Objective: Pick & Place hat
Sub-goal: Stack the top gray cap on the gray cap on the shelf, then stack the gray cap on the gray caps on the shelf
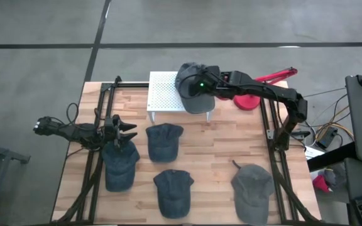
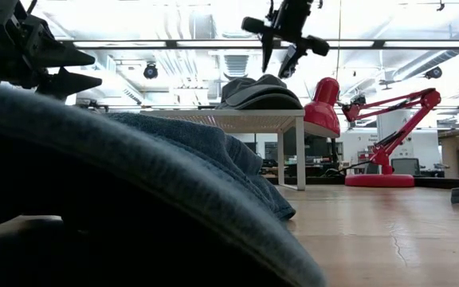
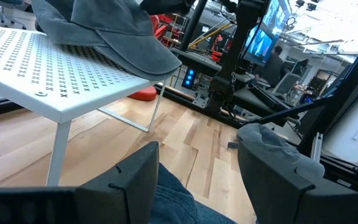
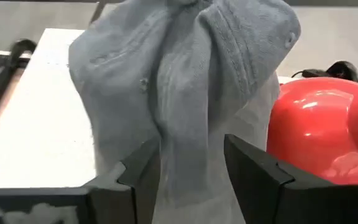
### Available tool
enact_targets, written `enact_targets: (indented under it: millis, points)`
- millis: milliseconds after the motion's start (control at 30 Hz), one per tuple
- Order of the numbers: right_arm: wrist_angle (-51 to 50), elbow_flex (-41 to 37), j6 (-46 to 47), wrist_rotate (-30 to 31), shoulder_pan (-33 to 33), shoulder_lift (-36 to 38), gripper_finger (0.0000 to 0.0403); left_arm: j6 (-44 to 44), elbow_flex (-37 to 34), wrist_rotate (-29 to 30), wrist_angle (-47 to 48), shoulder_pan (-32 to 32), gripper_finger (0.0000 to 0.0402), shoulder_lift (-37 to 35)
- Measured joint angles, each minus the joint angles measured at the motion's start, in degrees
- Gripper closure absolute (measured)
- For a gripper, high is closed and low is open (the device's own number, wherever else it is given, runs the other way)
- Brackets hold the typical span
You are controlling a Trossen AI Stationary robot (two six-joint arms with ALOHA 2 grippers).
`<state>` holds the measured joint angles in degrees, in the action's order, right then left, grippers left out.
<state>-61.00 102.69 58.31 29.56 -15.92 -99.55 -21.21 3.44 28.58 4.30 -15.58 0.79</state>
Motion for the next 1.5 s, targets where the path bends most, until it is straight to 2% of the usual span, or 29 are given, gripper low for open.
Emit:
enact_targets:
  millis: [233, 467, 967, 1200, 1500]
  points:
    - [-0.1, 0.0, -1.8, -8.1, 0.7, 3.8, 0.0218, 0.0, 0.0, 0.0, 0.0, 0.0, 0.0179, 0.0]
    - [-1.5, 0.0, -3.5, -10.6, 4.9, 7.5, 0.0220, 0.0, 0.0, 0.0, 0.0, 0.0, 0.0179, 0.0]
    - [-13.4, 0.0, -5.9, -10.8, 19.7, 10.7, 0.0244, 0.0, 0.0, 0.0, 0.0, 0.0, 0.0179, 0.0]
    - [-16.7, -0.9, -5.8, -17.3, 27.0, 10.3, 0.0252, 0.0, 0.0, 0.0, 0.0, 0.0, 0.0179, 0.0]
    - [-17.3, -2.1, 7.6, -23.5, 35.1, 10.2, 0.0248, 0.0, 0.0, 0.0, 0.0, 0.0, 0.0179, 0.0]
